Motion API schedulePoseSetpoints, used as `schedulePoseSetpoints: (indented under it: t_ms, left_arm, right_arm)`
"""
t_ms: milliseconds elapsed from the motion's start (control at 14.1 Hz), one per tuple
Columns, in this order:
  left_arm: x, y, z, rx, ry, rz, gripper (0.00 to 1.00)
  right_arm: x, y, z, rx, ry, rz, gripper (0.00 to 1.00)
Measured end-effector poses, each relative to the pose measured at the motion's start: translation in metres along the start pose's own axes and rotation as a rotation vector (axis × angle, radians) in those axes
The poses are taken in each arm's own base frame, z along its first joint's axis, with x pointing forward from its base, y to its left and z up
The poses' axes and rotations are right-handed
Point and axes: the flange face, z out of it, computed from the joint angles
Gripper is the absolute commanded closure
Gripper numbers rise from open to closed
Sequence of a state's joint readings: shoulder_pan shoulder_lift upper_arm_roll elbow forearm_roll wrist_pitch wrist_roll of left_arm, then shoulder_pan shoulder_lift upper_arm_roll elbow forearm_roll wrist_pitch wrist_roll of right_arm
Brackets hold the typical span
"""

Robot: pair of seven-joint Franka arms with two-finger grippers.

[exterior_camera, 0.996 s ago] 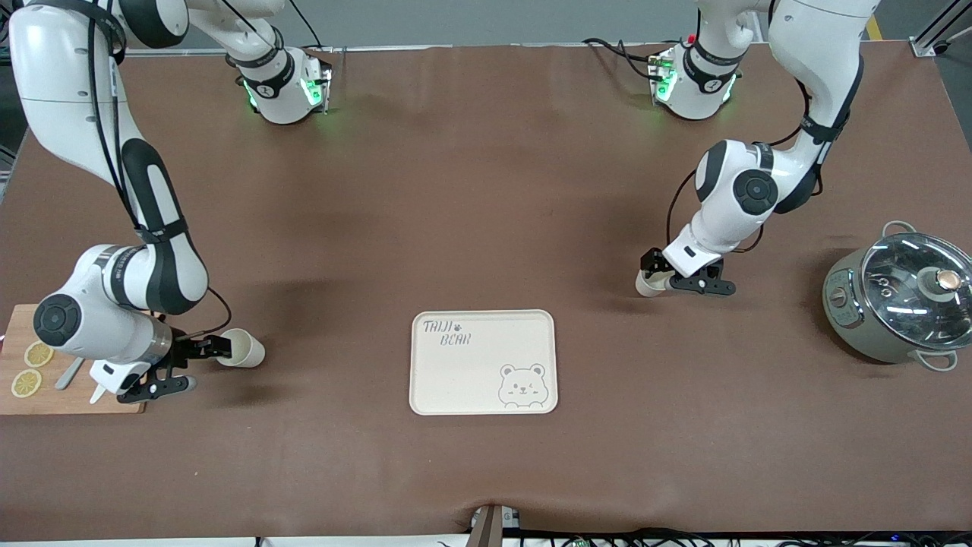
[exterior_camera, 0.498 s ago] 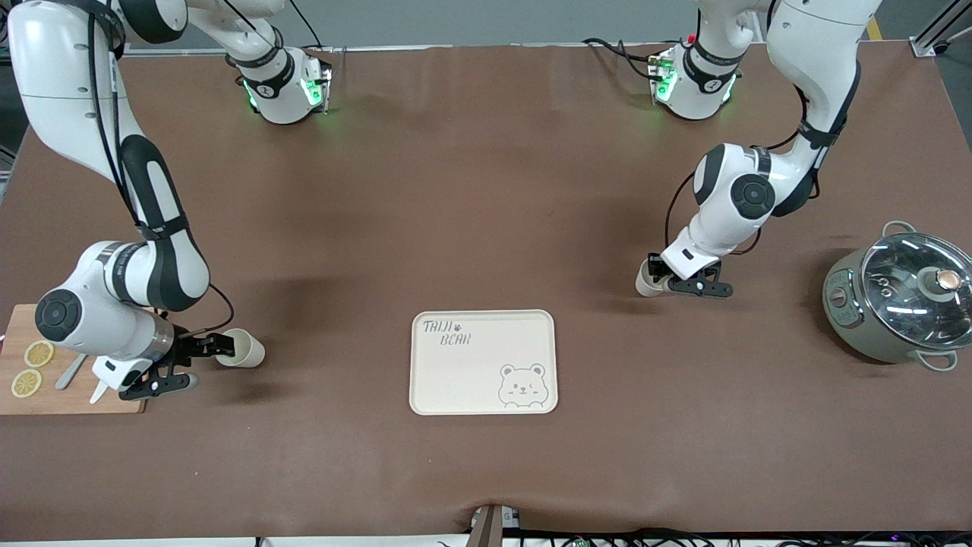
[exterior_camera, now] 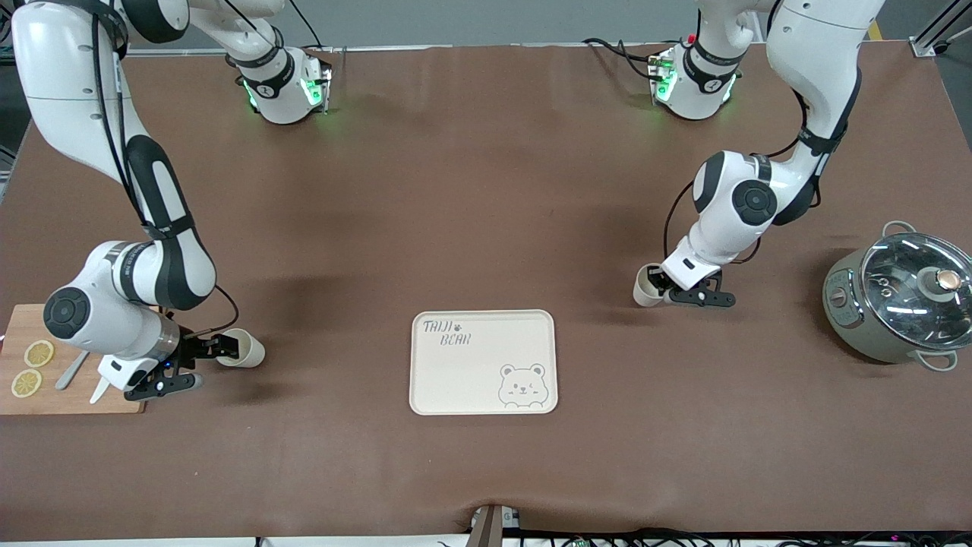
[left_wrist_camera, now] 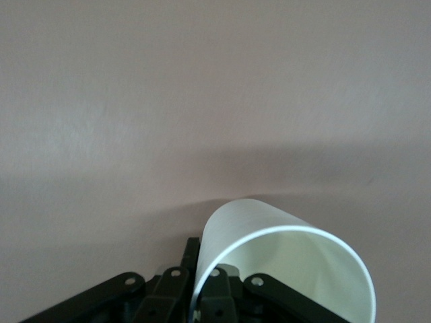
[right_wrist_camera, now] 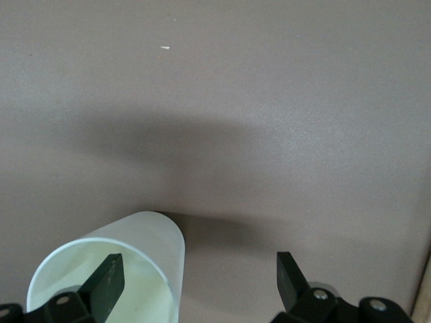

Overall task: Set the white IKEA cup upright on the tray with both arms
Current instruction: 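Lift the cups off the table with both grippers, then carry both held cups over the bear tray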

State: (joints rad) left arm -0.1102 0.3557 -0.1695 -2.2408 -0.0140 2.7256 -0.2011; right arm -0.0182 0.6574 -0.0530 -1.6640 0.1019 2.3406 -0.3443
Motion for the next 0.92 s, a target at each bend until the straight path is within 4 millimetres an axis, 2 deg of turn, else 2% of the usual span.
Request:
schedulePoseSetpoints:
  t_ms: [142,284,498,640,853,924]
  left_arm:
    - [0.019,0.025,-0.009,-0.017,0.025,-0.054,1.00]
    - [0.043,0.057,-0.018,-0.030,0.018,-0.116,1.00]
    - [0.083,0.109,-0.026,-0.044,-0.018,-0.198,1.00]
    - [0.107,0.136,-0.032,-0.054,-0.031,-0.232,1.00]
    - [0.123,0.171,-0.039,-0.056,-0.057,-0.262,1.00]
    - [0.125,0.184,-0.040,-0.061,-0.055,-0.281,1.00]
  right_arm:
    - [0.000,-0.002,0.001,0.001,-0.002,-0.002,0.25]
    - [0.000,-0.002,0.001,0.001,-0.002,-0.003,0.43]
    - [0.000,-0.003,0.001,0.001,-0.002,-0.004,0.65]
    - [0.001,-0.008,0.001,0.002,-0.002,-0.011,0.81]
    - [0.003,-0.015,0.002,0.003,-0.002,-0.021,0.99]
    - [0.004,-0.015,0.001,0.002,-0.002,-0.022,1.00]
